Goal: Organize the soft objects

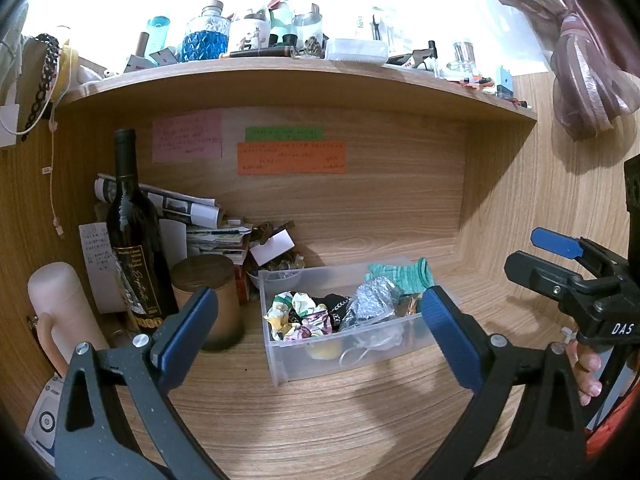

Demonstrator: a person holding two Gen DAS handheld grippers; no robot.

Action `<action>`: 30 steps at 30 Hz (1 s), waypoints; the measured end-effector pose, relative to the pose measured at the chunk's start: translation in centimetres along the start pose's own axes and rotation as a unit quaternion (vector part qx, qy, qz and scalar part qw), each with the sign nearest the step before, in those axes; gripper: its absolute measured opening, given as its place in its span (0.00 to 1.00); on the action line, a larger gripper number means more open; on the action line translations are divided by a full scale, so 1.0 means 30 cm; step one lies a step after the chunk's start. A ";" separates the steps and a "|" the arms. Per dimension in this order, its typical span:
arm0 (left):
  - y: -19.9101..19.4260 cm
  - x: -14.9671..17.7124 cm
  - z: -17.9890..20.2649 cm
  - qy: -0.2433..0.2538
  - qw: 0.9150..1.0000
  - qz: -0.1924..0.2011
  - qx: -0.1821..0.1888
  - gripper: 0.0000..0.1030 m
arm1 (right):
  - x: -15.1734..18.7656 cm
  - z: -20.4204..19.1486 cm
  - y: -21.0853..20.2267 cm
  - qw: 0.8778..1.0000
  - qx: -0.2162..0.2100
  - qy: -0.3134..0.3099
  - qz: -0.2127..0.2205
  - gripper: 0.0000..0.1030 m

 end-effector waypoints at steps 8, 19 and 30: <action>0.007 0.000 -0.008 -0.005 1.000 -0.001 -0.001 1.00 | -0.001 0.001 0.001 1.000 -0.001 0.001 0.000 1.00; 0.018 0.012 -0.020 -0.008 1.000 -0.006 0.002 1.00 | -0.001 0.004 0.002 1.000 -0.001 0.003 -0.001 1.00; 0.020 0.010 -0.021 -0.010 1.000 -0.005 0.003 1.00 | 0.005 0.000 0.006 1.000 0.003 0.012 -0.003 1.00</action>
Point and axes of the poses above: each gripper's, at about its wrist camera, not at the fingertips, and y roughly the way its jaws point, z to its right, x to its underside, the point moved 10 cm from there along y, roughly the way its jaws point, and after that the axes turned 1 degree about x, right-handed, at the moved point
